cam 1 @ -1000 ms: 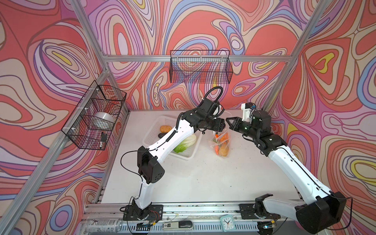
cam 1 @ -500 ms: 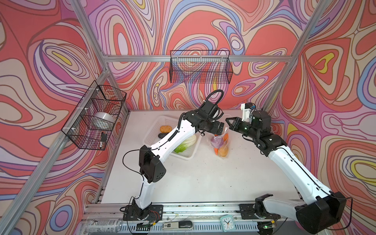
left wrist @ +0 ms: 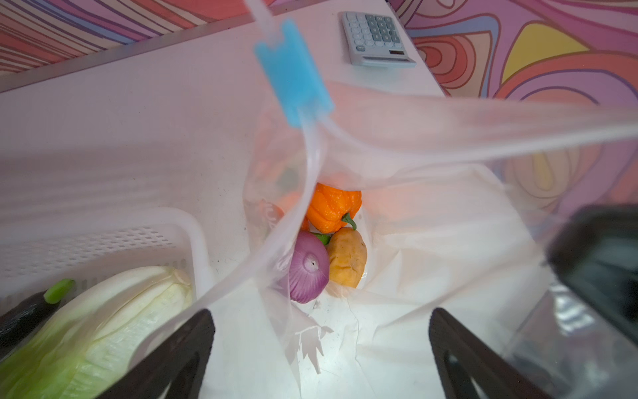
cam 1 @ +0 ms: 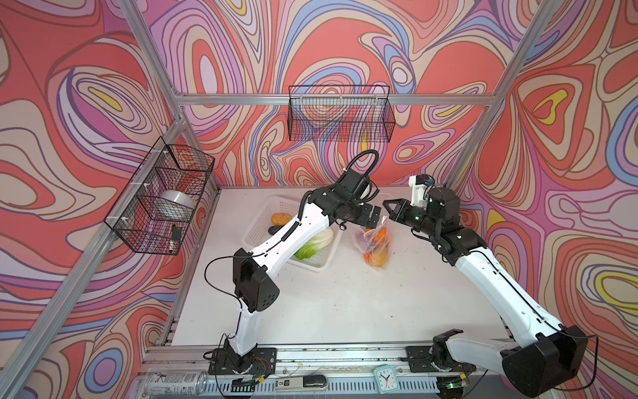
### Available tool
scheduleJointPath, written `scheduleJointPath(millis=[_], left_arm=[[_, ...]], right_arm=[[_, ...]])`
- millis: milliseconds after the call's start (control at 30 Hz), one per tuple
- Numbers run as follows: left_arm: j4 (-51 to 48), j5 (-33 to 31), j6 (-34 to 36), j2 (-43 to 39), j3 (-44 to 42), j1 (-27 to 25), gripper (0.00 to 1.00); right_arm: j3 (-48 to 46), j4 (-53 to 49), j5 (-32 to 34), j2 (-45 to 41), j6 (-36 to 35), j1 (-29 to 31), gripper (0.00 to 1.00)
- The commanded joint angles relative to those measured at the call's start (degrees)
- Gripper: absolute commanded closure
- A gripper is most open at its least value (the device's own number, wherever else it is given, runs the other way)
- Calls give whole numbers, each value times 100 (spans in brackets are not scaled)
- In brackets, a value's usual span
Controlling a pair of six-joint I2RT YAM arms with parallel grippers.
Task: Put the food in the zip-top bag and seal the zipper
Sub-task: 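Lower the red onion into the bag and open the left gripper, then move the left gripper back over the basket toward the bread bun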
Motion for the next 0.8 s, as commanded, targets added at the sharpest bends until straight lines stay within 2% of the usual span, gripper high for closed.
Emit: scheduleJointPath(millis=[0,200,333,600,767], left_arm=[[190,-207,226,-599,101,9,0],[599,-316,380,-1100,-305,69,0],[708,-451,528,-1411,-648,285,0],[369,-54,1320,-1914,-1483,1428,4],[312,-181,1827,-2115,-2102,2177,3]], right_arm=[[-27,89,97,20,-12,21,100],[-29,77,107,22,6,21,100],[-7,65,107,25,-12,21,100],[11,43,133,53,-75,21,100],[6,89,144,109,-89,21,100]])
